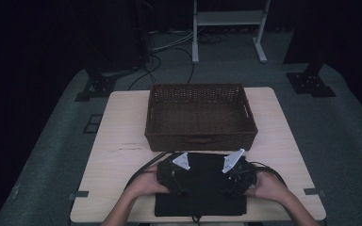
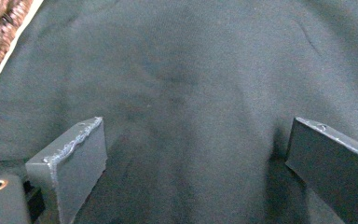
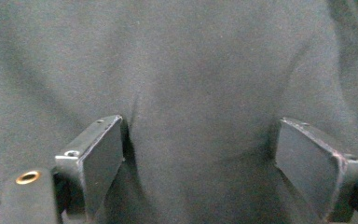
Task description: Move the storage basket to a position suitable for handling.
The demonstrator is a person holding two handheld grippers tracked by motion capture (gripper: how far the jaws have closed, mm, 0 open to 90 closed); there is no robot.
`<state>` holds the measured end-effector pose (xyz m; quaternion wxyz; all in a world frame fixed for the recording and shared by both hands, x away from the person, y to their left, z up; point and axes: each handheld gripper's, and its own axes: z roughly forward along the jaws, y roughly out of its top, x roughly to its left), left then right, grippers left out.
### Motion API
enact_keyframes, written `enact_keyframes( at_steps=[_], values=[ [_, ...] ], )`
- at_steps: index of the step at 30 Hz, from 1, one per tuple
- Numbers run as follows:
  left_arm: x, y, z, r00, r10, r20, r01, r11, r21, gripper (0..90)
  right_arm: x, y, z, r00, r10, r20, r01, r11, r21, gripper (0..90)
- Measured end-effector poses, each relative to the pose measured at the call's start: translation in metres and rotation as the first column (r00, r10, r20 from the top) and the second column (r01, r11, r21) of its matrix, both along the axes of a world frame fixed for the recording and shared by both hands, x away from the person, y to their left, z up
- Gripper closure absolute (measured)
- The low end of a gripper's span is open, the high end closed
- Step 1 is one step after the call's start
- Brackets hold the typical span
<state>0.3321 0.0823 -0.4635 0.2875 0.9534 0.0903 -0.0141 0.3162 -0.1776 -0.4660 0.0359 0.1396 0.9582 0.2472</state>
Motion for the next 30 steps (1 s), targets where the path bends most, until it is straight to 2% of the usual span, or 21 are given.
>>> enact_keyframes(
  at_steps=[6, 10, 13, 14, 15, 16, 17, 18, 20, 21, 25, 27, 30],
  values=[
    [0.005, -0.001, -0.008, 0.9976, 0.022, -0.066, -0.022, 0.9998, 0.003, 7.1, 0.002, 0.001, -0.004, 0.9995, -0.018, -0.028, 0.017, 1.0, -0.008, 14.7],
    [0.005, -0.001, -0.01, 0.998, 0.021, -0.06, -0.022, 0.9997, -0.015, 11.7, 0.003, 0.001, -0.006, 0.9986, -0.025, -0.046, 0.025, 1.0, -0.003, 15.2],
    [0.006, -0.003, -0.009, 0.999, 0.03, -0.034, -0.031, 0.9995, -0.01, 20.3, 0.004, 0.004, -0.005, 0.9979, -0.03, -0.058, 0.029, 0.999, -0.019, 18.5],
    [0.006, -0.003, -0.009, 0.9991, 0.037, -0.023, -0.037, 0.9993, -0.009, 20.3, 0.004, 0.004, -0.005, 0.9979, -0.03, -0.058, 0.029, 0.999, -0.019, 18.5],
    [0.006, -0.005, -0.009, 0.9993, 0.036, -0.012, -0.036, 0.9993, 0.001, 22.6, 0.005, 0.004, -0.003, 0.998, -0.018, -0.061, 0.016, 1.0, -0.021, 24.6],
    [0.006, -0.005, -0.009, 0.9991, 0.04, -0.011, -0.04, 0.9992, 0.006, 22.6, 0.005, 0.004, -0.003, 0.998, -0.018, -0.061, 0.016, 1.0, -0.021, 24.6],
    [0.005, -0.006, -0.008, 0.999, 0.044, -0.009, -0.044, 0.999, 0.008, 24.5, 0.005, 0.005, -0.002, 0.9979, -0.013, -0.064, 0.012, 1.0, -0.022, 30.2],
    [0.006, -0.006, -0.008, 0.9989, 0.047, -0.004, -0.047, 0.9988, 0.008, 24.5, 0.005, 0.005, -0.002, 0.9979, -0.013, -0.064, 0.012, 1.0, -0.022, 30.2],
    [0.007, -0.004, -0.008, 0.9986, 0.053, 0.007, -0.053, 0.9986, 0.0, 28.6, 0.006, 0.005, -0.001, 0.9978, -0.006, -0.066, 0.005, 1.0, -0.018, 36.5],
    [0.007, -0.003, -0.008, 0.9982, 0.06, 0.003, -0.06, 0.9982, -0.007, 32.6, 0.008, 0.006, -0.001, 0.9977, -0.007, -0.068, 0.006, 1.0, -0.013, 39.9],
    [0.009, -0.002, -0.007, 0.998, 0.063, 0.004, -0.063, 0.998, -0.006, 37.2, 0.009, 0.007, 0.0, 0.9976, -0.005, -0.069, 0.004, 1.0, -0.012, 44.3],
    [0.011, -0.004, -0.005, 0.9987, 0.05, -0.005, -0.05, 0.9987, 0.005, 47.5, 0.011, 0.008, 0.0, 0.9971, -0.012, -0.075, 0.011, 1.0, -0.007, 47.9],
    [0.012, -0.004, -0.005, 0.999, 0.043, -0.01, -0.043, 0.999, 0.011, 49.7, 0.012, 0.008, 0.0, 0.9971, -0.014, -0.075, 0.014, 1.0, -0.007, 49.1]
  ],
)
